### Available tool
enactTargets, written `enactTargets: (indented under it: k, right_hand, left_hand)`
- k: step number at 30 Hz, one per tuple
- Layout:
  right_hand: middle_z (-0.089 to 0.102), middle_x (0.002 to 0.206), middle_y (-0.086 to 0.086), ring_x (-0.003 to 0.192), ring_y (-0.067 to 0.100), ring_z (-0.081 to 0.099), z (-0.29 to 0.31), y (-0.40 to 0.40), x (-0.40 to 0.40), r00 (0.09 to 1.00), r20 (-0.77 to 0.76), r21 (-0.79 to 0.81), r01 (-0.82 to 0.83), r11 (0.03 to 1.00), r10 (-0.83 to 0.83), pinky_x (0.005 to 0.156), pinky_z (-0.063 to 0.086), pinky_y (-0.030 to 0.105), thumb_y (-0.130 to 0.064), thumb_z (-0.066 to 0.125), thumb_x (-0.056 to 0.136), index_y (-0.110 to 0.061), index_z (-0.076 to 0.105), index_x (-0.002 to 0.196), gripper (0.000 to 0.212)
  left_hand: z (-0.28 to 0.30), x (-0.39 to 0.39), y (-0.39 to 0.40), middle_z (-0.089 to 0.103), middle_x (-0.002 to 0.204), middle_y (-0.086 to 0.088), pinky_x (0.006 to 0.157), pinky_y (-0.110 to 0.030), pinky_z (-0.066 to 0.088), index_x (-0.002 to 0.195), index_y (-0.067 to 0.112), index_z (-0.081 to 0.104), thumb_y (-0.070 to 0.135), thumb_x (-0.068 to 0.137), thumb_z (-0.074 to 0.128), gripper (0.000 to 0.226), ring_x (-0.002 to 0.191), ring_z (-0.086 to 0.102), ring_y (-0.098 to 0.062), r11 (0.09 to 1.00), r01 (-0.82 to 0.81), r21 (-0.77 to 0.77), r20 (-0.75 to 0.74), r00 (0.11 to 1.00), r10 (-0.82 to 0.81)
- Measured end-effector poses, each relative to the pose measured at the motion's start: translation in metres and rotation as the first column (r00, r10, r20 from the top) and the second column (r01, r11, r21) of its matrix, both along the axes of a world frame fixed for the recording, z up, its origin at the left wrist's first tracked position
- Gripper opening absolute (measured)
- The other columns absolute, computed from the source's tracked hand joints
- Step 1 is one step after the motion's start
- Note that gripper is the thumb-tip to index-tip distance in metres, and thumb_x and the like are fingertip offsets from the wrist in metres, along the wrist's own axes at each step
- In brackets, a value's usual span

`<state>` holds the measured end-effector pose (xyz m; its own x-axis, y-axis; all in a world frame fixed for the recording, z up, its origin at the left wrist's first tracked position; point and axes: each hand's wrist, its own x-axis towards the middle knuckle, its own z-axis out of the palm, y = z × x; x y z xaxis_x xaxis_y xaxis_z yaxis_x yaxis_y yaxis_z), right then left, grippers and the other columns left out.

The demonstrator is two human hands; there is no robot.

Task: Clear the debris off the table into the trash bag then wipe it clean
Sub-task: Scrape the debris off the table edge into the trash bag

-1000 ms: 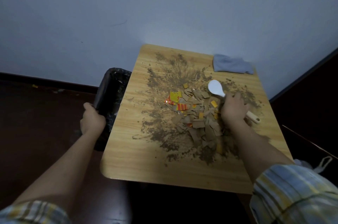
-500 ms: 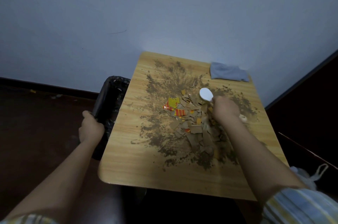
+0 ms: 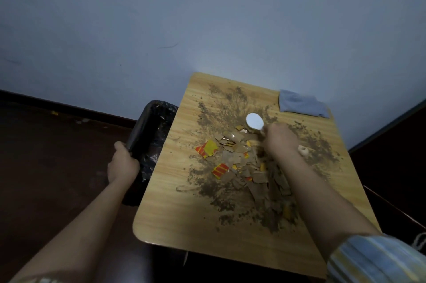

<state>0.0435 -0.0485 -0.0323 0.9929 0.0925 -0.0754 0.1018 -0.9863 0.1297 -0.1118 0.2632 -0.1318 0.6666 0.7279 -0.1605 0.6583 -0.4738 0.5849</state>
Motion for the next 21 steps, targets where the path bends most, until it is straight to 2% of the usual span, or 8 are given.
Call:
enactTargets:
  k: [5,8,10,14,18,21]
  right_hand:
    - [0.062,0.105,0.007,0.090,0.028,0.062,-0.004,0.034,-0.005,0.962,-0.032,0.017,-0.272,0.962,0.272,0.066,0.045,0.031,-0.011,0.053,0.090,-0.024,0.064,0.118,0.033]
    - [0.062,0.109,0.006,0.092,0.030,0.061,-0.003,0.039,-0.006,0.936,0.037,0.101,-0.351,0.931,0.349,0.072,0.047,0.034,-0.016,0.050,0.093,-0.027,0.062,0.119,0.031]
    - [0.063,0.110,0.004,0.095,0.028,0.061,0.001,0.035,-0.004,0.940,0.086,0.119,-0.339,0.933,0.330,0.081,0.043,0.037,-0.017,0.051,0.093,-0.029,0.063,0.119,0.031]
    - [0.063,0.111,0.001,0.102,0.025,0.058,0.013,0.012,0.001,0.963,0.168,0.018,-0.218,0.976,0.212,0.091,0.032,0.040,-0.015,0.054,0.091,-0.032,0.060,0.125,0.039]
    - [0.060,0.099,0.000,0.098,0.025,0.060,0.016,-0.005,0.003,0.992,0.099,-0.099,-0.065,0.993,0.075,0.107,0.023,0.047,-0.009,0.052,0.088,-0.025,0.065,0.104,0.026]
    - [0.060,0.097,-0.001,0.098,0.025,0.060,0.009,-0.002,0.000,0.997,0.056,-0.132,-0.038,0.991,0.046,0.113,0.015,0.051,-0.009,0.052,0.088,-0.024,0.065,0.098,0.022]
  left_hand:
    - [0.001,0.002,0.002,0.058,0.110,-0.027,0.076,-0.045,0.042,0.109,0.005,0.035,-0.002,0.087,0.047,0.026,0.096,0.056,-0.049,1.000,0.016,0.002,0.002,1.000,-0.016]
    - [0.002,0.003,0.002,0.058,0.111,-0.027,0.075,-0.044,0.041,0.110,0.006,0.036,-0.002,0.088,0.047,0.026,0.097,0.056,-0.049,1.000,0.021,-0.005,0.007,1.000,-0.021]
    - [0.003,0.003,0.004,0.058,0.111,-0.027,0.075,-0.044,0.041,0.110,0.006,0.036,-0.001,0.088,0.047,0.026,0.098,0.056,-0.049,1.000,0.020,-0.003,0.002,1.000,-0.020]
    - [0.001,0.005,0.006,0.058,0.111,-0.026,0.077,-0.045,0.042,0.110,0.006,0.036,0.000,0.088,0.048,0.026,0.099,0.056,-0.049,1.000,0.018,0.003,-0.002,1.000,-0.018]
    - [-0.002,0.006,0.005,0.058,0.111,-0.027,0.076,-0.045,0.043,0.110,0.006,0.036,0.000,0.088,0.048,0.026,0.098,0.057,-0.049,1.000,0.018,-0.005,0.006,1.000,-0.018]
    - [-0.003,0.007,0.004,0.059,0.112,-0.026,0.076,-0.043,0.042,0.111,0.006,0.037,-0.001,0.088,0.048,0.027,0.098,0.057,-0.048,1.000,0.013,-0.016,0.015,1.000,-0.012]
